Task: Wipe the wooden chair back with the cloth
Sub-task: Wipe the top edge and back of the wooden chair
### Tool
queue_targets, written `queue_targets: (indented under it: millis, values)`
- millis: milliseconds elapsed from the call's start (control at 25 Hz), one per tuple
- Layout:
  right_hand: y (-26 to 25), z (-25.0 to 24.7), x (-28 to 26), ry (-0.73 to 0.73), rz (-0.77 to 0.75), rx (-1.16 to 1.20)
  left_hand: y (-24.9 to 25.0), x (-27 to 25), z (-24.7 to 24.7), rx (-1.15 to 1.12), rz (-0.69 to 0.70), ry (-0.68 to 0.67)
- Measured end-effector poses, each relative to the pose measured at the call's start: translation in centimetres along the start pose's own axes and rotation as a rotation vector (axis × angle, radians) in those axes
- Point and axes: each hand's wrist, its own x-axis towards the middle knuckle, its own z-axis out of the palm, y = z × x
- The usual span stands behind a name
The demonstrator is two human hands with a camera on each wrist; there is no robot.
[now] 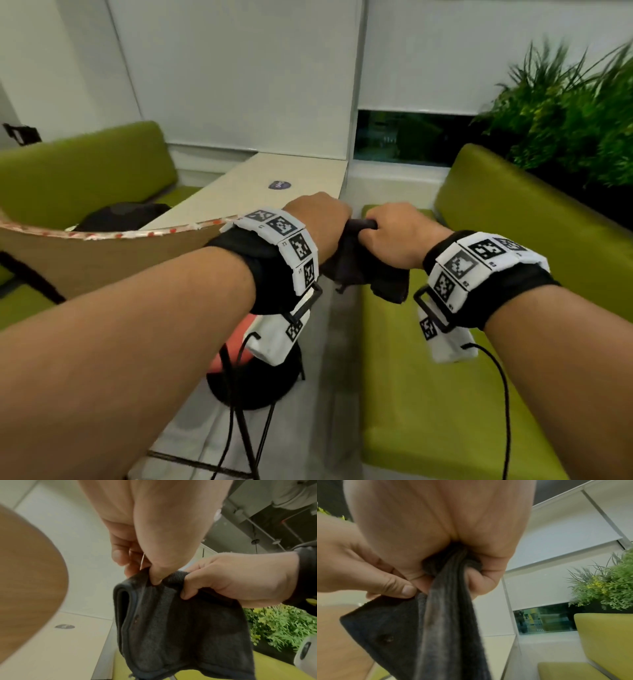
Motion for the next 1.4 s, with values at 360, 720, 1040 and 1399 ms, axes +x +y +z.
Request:
queue_targets:
  millis: [360,720,1040,1399]
  values:
    - [-4.9,-2.8,2.6,0.131,0.188,-0.02,-8.0,-3.1,-4.4,-0.163,-0.052,0.191]
    - [-10.7,1.2,4.8,0.161,0.078,0.278,-15.4,-8.5,-3.1,-0.202,-0.259,0.028]
    - [-13.2,4.5,1.9,0.061,0.019,0.72,-16.1,-10.5,0.2,-0.146,-0.283,-0.153]
    - [-11.2,3.8,2.6,-0.06,-0.392,-0.027,-17.1,-11.0,0.0,-0.112,-0.273,-0.158]
